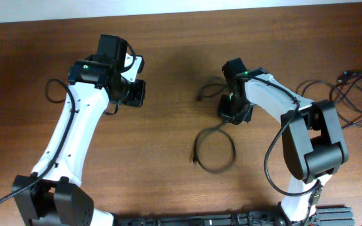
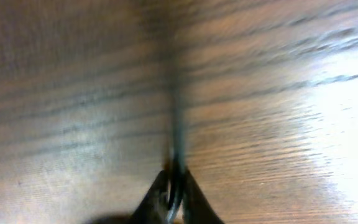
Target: Untangle cables
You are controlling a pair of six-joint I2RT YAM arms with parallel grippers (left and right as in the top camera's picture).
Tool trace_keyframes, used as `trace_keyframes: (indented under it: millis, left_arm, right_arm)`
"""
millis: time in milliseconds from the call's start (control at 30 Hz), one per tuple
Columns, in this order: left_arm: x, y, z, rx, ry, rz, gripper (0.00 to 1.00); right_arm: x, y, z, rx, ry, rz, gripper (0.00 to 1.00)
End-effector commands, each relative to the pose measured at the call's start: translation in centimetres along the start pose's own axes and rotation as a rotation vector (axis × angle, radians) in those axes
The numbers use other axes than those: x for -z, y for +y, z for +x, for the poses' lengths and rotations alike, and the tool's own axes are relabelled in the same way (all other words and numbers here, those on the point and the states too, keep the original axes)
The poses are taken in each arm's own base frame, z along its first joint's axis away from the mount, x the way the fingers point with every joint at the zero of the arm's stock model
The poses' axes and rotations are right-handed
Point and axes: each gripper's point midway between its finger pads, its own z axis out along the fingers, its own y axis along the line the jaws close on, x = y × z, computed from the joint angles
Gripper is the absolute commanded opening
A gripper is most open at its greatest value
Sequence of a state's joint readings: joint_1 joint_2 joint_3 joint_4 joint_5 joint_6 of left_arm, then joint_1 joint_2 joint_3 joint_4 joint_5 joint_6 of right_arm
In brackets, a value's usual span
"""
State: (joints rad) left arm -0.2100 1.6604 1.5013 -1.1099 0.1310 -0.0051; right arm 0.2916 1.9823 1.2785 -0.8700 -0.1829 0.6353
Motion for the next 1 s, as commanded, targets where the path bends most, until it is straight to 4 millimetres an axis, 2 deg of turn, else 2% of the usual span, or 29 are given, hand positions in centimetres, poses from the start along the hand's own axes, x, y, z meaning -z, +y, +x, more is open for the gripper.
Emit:
trace_keyframes:
  millis: [0, 67, 100, 200, 300, 400, 433, 467, 500, 533, 567, 633, 733, 867, 967]
  left_arm:
    - [0.7, -0.3, -0.2, 0.008, -0.023, 0.015, 0.34]
    - [0.7, -0.6, -0.2, 0.008, -0.023, 0.032, 0.34]
    - [0.8, -0.9, -0.2, 0.007, -0.023, 0.049, 0.34]
    - [0.8, -0.9, -0.2, 0.007, -0.023, 0.048, 0.34]
    - [0.8, -0.9, -0.2, 0.007, -0.023, 0.048, 0.34]
    - [0.8, -0.9, -0.2, 0.007, -0.023, 0.048, 0.34]
    - [0.8, -0.9, -0.2, 0.007, -0.023, 0.048, 0.34]
    - [0.8, -0.9, -0.2, 0.007, -0.023, 0.048, 0.34]
    - [0.8, -0.9, -0.2, 0.007, -0.023, 0.048, 0.34]
    - [0.8, -0.9, -0.2, 0.007, -0.024, 0.048, 0.34]
    - [0.8, -0.9, -0.3, 0.006, -0.026, 0.048, 0.34]
    - [0.8, -0.9, -0.4, 0.006, -0.031, 0.049, 0.34]
    - [0.8, -0.9, -0.4, 0.006, -0.031, 0.049, 0.34]
    - [0.8, -0.9, -0.4, 0.006, -0.031, 0.049, 0.35]
    - [0.8, -0.9, -0.4, 0.006, -0.031, 0.049, 0.35]
  right_arm:
    - [0.1, 0.7, 0.8, 0.015, 0.049, -0.020, 0.04]
    - [1.5, 1.3, 0.4, 0.066, 0.022, -0.035, 0.04]
    - [3.2, 2.1, -0.2, 0.110, -0.023, -0.061, 0.04]
    - [8.8, 2.4, -1.8, 0.146, -0.197, -0.055, 0.04]
    - [16.9, 0.6, -3.3, 0.178, -0.425, 0.014, 0.04]
    - [25.1, -3.8, -4.6, 0.094, -0.654, 0.084, 0.04]
    - [28.7, -5.9, -5.2, 0.065, -0.758, 0.118, 0.04]
    - [31.4, -8.0, -5.6, 0.047, -0.835, 0.165, 0.04]
    - [33.6, -9.9, -5.8, 0.019, -0.898, 0.213, 0.04]
    - [36.4, -12.7, -5.9, -0.020, -0.972, 0.301, 0.04]
    - [37.9, -15.7, -5.7, -0.087, -1.007, 0.397, 0.04]
    - [38.9, -20.0, -5.1, -0.202, -1.003, 0.515, 0.04]
    - [37.7, -24.4, -4.6, -0.358, -0.932, 0.548, 0.04]
    - [35.5, -26.9, -4.8, -0.421, -0.831, 0.493, 0.04]
    - [34.8, -28.3, -6.3, -0.461, -0.831, 0.427, 0.04]
